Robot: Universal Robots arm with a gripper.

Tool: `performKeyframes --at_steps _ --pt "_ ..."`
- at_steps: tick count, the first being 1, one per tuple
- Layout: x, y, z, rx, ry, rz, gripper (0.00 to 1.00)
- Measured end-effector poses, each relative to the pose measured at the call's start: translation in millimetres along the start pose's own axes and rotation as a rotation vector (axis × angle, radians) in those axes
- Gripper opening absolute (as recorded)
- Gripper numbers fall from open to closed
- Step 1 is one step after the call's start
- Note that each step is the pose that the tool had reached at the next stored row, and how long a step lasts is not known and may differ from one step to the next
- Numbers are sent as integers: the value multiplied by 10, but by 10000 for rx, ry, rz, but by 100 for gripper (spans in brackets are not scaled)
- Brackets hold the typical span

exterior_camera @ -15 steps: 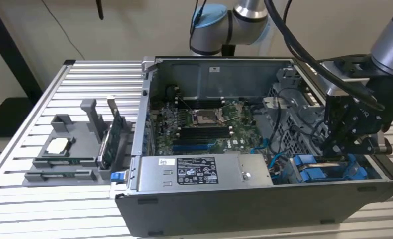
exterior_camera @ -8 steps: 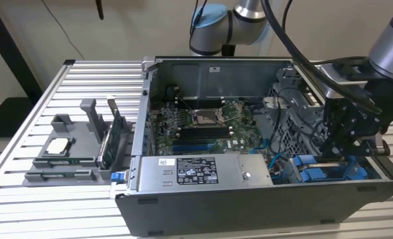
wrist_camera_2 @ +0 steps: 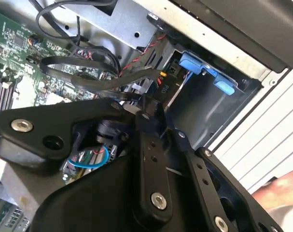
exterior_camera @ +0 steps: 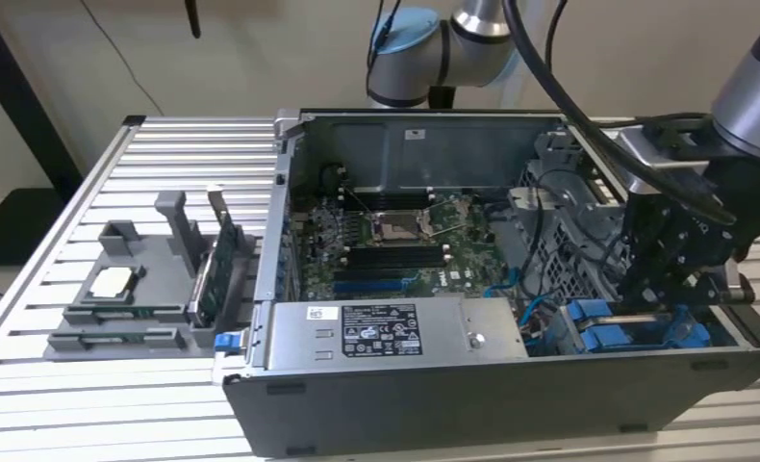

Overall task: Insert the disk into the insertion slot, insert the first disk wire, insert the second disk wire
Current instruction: 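Insert the second disk wire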

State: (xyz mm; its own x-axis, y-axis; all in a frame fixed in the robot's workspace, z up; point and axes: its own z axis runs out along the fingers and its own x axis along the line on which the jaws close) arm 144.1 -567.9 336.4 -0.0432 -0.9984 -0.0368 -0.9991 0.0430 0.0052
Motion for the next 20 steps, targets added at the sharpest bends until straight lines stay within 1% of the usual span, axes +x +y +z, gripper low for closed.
performKeyframes --at_steps 1,6,13,15,20 --pt "0 0 -17 -1 -5 1 24" --pt "-8 2 -228 -1 0 1 24" --pt "-17 3 -451 -1 2 1 24" --pt "-17 3 -483 0 0 1 24" --pt "-18 3 -488 0 1 0 24"
